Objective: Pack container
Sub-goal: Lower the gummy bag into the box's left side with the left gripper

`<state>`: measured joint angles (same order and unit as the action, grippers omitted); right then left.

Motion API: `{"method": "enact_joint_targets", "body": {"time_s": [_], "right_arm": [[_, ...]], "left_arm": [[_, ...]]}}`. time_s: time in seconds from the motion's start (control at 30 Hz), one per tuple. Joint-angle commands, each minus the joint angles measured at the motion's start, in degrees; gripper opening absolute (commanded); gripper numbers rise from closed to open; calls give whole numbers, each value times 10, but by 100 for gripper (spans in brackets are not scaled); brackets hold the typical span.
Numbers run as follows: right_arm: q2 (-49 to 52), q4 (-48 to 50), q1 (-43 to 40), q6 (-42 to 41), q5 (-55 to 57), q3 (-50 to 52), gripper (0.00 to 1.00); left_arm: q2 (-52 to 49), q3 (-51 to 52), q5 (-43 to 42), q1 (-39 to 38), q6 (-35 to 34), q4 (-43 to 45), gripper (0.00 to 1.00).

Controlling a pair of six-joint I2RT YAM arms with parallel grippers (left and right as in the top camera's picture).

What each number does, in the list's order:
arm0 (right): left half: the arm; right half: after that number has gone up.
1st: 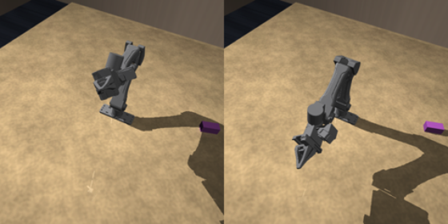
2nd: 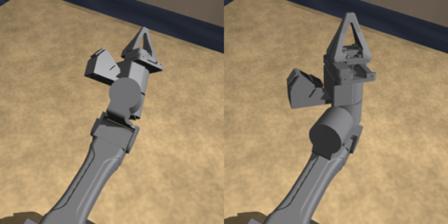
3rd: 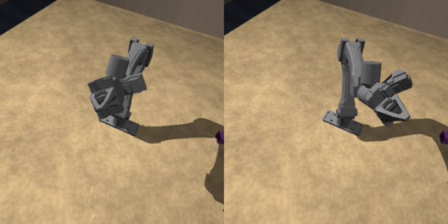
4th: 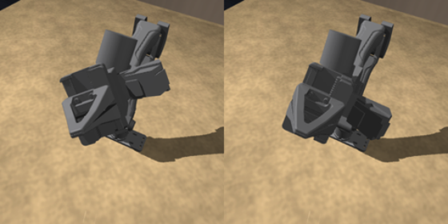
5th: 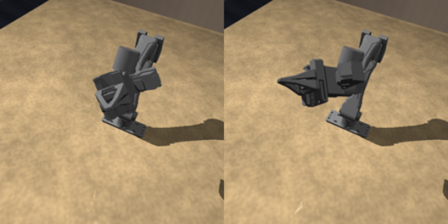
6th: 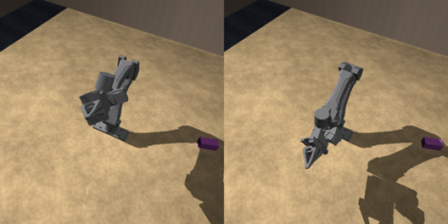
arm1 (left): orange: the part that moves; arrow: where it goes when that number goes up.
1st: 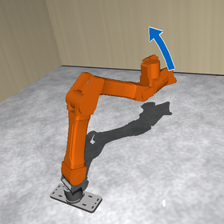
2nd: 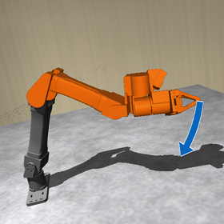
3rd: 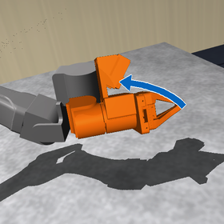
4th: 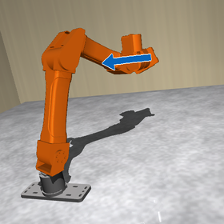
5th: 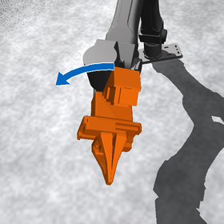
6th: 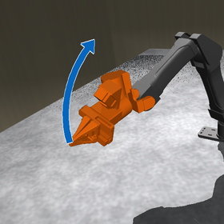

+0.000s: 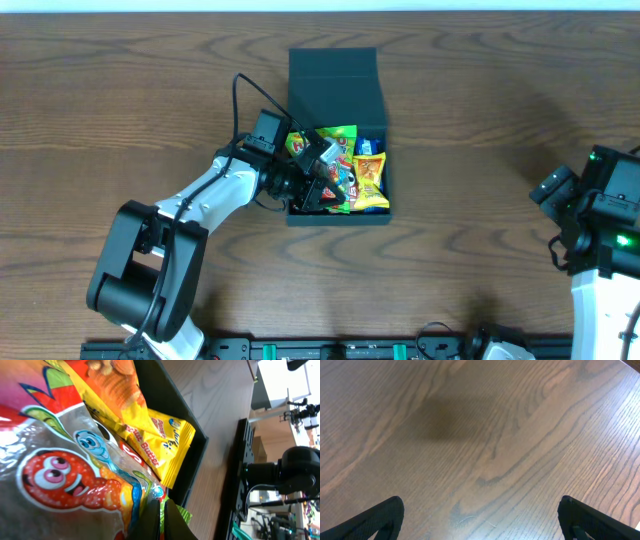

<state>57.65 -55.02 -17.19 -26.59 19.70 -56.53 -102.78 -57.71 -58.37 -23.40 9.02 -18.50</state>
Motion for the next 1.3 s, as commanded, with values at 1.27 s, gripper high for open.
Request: {"method": "enact_joint_targets", "body": {"time_s": [1.27], "right_arm": [[-1,0,-4,-8,6,1,99]], "left_arm": [[74,-17,224,9,-147,24,6]]}}
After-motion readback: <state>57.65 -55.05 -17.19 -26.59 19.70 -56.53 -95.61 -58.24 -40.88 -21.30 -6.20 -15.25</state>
